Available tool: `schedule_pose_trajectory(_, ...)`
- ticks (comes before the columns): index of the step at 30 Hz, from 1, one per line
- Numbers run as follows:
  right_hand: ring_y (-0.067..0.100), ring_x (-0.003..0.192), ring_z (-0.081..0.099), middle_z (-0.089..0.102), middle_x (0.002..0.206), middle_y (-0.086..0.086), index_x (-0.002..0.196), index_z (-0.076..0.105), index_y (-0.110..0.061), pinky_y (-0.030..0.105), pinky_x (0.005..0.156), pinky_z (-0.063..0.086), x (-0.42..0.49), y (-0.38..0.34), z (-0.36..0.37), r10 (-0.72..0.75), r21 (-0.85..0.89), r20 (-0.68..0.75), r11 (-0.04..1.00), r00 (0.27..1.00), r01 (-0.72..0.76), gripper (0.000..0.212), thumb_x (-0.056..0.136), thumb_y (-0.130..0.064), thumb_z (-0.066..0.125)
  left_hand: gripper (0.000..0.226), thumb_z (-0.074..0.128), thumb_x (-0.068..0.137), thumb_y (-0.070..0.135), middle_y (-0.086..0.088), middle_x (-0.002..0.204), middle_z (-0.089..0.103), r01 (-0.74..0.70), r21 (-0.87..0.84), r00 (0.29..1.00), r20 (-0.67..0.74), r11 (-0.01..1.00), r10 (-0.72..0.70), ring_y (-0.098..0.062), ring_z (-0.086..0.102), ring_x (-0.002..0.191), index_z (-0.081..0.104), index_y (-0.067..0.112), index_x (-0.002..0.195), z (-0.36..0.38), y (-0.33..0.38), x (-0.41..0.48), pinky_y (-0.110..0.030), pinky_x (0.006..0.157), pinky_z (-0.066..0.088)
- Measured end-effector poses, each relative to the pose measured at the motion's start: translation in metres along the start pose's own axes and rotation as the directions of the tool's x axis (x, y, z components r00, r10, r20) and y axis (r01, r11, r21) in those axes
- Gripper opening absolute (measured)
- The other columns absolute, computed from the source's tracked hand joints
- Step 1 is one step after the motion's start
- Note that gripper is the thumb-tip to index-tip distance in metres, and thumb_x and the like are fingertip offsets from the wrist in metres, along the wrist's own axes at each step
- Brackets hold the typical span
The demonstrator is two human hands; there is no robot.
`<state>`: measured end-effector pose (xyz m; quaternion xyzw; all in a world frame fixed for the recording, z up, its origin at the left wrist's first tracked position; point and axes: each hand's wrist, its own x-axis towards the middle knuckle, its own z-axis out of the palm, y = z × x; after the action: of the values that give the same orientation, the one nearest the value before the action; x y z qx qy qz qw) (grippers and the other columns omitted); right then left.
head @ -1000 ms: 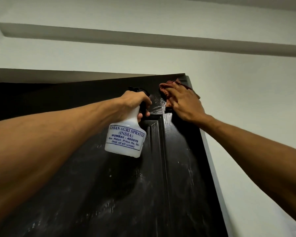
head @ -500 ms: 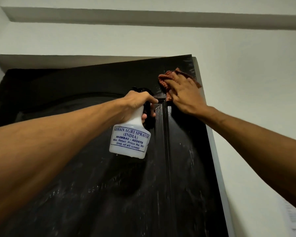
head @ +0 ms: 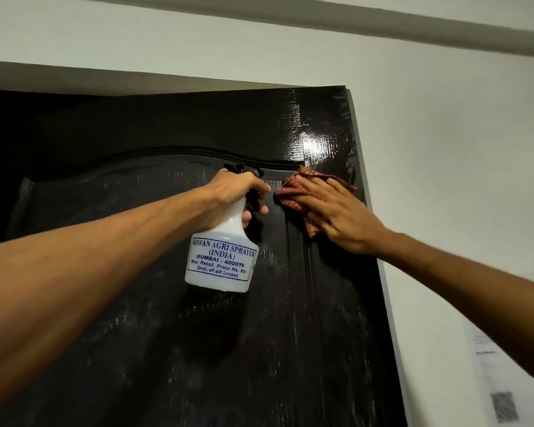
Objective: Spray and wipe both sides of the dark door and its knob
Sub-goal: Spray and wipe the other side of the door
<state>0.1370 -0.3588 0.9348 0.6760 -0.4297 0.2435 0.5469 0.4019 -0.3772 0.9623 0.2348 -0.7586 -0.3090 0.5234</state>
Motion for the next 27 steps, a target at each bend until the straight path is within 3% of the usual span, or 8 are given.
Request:
schedule_pose_trajectory(3, 0.008, 0.158, 0.002, 0.011, 0.172, -0.007, 0.162, 0.026, -0.033, 0.042, 0.129, 0.003, -0.008, 0.010, -0.004, 0.034, 0.017, -0.009, 0.999, 0.999, -0.033, 0.053, 0.109, -0.036, 0.034, 0.013, 0.070, 0.094, 0.018, -0.020, 0.083, 0.074, -0.001, -0.018, 1.000, 0.029, 1.000, 0.001, -0.020, 0.043, 0.043, 0.069, 0.005, 0.099, 0.010, -0.003, -0.005, -0.025, 0.050, 0.040)
schedule_pose_trajectory(8, 0.019, 0.159, 0.009, 0.016, 0.172, -0.001, 0.159, 0.034, -0.032, 0.054, 0.127, 0.011, 0.016, 0.038, -0.026, 0.305, 0.102, -0.099, 0.950, 0.947, -0.295, 0.054, 0.106, -0.043, 0.030, 0.015, 0.069, 0.096, 0.018, -0.019, 0.081, 0.074, 0.014, -0.097, 0.997, 0.077, 0.995, -0.007, -0.019, 0.043, 0.042, 0.066, 0.006, 0.089, 0.037, 0.003, -0.014, -0.024, 0.048, 0.040)
schedule_pose_trajectory(12, 0.017, 0.159, 0.005, 0.012, 0.172, -0.002, 0.159, 0.034, -0.030, 0.049, 0.129, 0.004, -0.022, 0.011, -0.010, 0.046, 0.032, -0.032, 0.998, 0.998, -0.045, 0.053, 0.106, -0.036, 0.035, 0.019, 0.071, 0.094, 0.019, -0.020, 0.081, 0.074, 0.016, -0.127, 0.998, 0.063, 0.992, -0.008, -0.020, 0.046, 0.043, 0.071, 0.001, 0.100, 0.060, 0.001, -0.021, -0.025, 0.048, 0.040)
schedule_pose_trajectory(14, 0.015, 0.159, 0.003, 0.011, 0.172, -0.001, 0.159, 0.035, -0.027, 0.043, 0.129, 0.000, -0.049, 0.007, -0.005, -0.138, 0.026, 0.065, 0.990, 0.988, 0.136, 0.056, 0.103, -0.031, 0.039, 0.027, 0.072, 0.094, 0.018, -0.020, 0.081, 0.072, 0.036, -0.150, 0.998, 0.057, 0.988, -0.027, -0.021, 0.051, 0.047, 0.072, -0.005, 0.108, 0.073, -0.007, -0.026, -0.023, 0.045, 0.041)
schedule_pose_trajectory(16, 0.014, 0.159, 0.006, 0.014, 0.171, -0.002, 0.159, 0.035, -0.026, 0.043, 0.129, 0.004, -0.042, 0.020, -0.011, -0.202, 0.044, 0.078, 0.979, 0.976, 0.199, 0.056, 0.103, -0.030, 0.039, 0.026, 0.072, 0.094, 0.019, -0.021, 0.082, 0.072, 0.057, -0.139, 0.997, 0.054, 0.989, -0.050, -0.021, 0.050, 0.046, 0.073, -0.003, 0.107, 0.076, -0.015, -0.028, -0.023, 0.044, 0.040)
schedule_pose_trajectory(20, 0.019, 0.158, 0.014, 0.021, 0.170, 0.000, 0.158, 0.038, -0.026, 0.053, 0.126, 0.017, 0.015, 0.068, -0.038, -0.025, 0.036, 0.025, 0.999, 0.999, 0.024, 0.055, 0.105, -0.040, 0.035, 0.021, 0.072, 0.094, 0.021, -0.019, 0.081, 0.074, 0.085, -0.090, 0.996, 0.026, 0.992, -0.083, -0.021, 0.046, 0.045, 0.072, 0.001, 0.101, 0.086, -0.017, -0.023, -0.024, 0.046, 0.040)
schedule_pose_trajectory(25, 0.023, 0.157, 0.017, 0.023, 0.169, 0.003, 0.156, 0.040, -0.027, 0.052, 0.127, 0.015, 0.076, 0.108, -0.064, 0.052, 0.025, -0.010, 0.998, 0.999, -0.052, 0.057, 0.102, -0.043, 0.035, 0.048, 0.075, 0.089, 0.022, -0.020, 0.081, 0.075, 0.015, -0.058, 0.998, -0.053, 0.998, -0.019, -0.020, 0.049, 0.042, 0.061, -0.003, 0.128, 0.092, 0.015, 0.009, -0.026, 0.044, 0.044)
schedule_pose_trajectory(27, 0.022, 0.158, 0.016, 0.023, 0.170, 0.003, 0.157, 0.039, -0.026, 0.051, 0.128, 0.011, 0.087, 0.111, -0.070, 0.069, 0.035, -0.045, 0.997, 0.997, -0.067, 0.053, 0.105, -0.038, 0.037, 0.040, 0.074, 0.091, 0.021, -0.020, 0.081, 0.074, -0.022, -0.065, 0.996, -0.086, 0.998, 0.017, -0.018, 0.049, 0.042, 0.064, -0.001, 0.123, 0.091, 0.032, 0.016, -0.026, 0.045, 0.044)
